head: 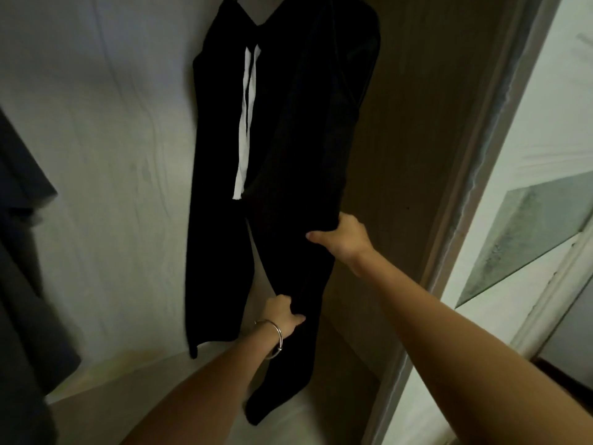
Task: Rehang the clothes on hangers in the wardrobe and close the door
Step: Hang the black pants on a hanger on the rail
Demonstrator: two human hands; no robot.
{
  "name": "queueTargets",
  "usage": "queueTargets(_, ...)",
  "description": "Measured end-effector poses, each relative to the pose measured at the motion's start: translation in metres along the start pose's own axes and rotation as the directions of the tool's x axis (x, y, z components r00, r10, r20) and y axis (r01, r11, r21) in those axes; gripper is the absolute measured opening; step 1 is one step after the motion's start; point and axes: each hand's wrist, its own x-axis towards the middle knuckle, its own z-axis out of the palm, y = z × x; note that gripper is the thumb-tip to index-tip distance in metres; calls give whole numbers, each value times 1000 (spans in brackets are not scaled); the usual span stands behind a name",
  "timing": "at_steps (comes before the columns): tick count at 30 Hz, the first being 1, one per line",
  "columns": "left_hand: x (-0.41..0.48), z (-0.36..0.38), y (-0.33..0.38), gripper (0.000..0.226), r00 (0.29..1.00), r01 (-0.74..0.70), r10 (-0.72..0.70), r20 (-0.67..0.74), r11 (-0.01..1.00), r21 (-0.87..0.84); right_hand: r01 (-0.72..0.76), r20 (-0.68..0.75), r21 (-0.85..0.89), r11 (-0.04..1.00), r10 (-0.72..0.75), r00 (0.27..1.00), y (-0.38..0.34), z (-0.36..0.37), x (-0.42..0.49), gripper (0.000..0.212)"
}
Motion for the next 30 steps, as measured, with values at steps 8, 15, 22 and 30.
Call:
queueTargets(8,-11,18,-25,35,999,20,-18,48,999,-35,-69,-5,-2,998,69,998,30,26,-13,39)
queueTargets(15,-79,25,-95,36,981,159,-134,144,971,-181,-363,163,-30,931,363,918,127,66,-58,75)
queueTargets(22,-206,52,-201,21,901,429,-371,225,840,-333,-492,286,-182,851,525,802,240,124,-109,41)
queueTargets(30,-362,103,-226,41,582,732,-811,62,489,-474,-164,700,-415,895,429,570,263,186,-155,30)
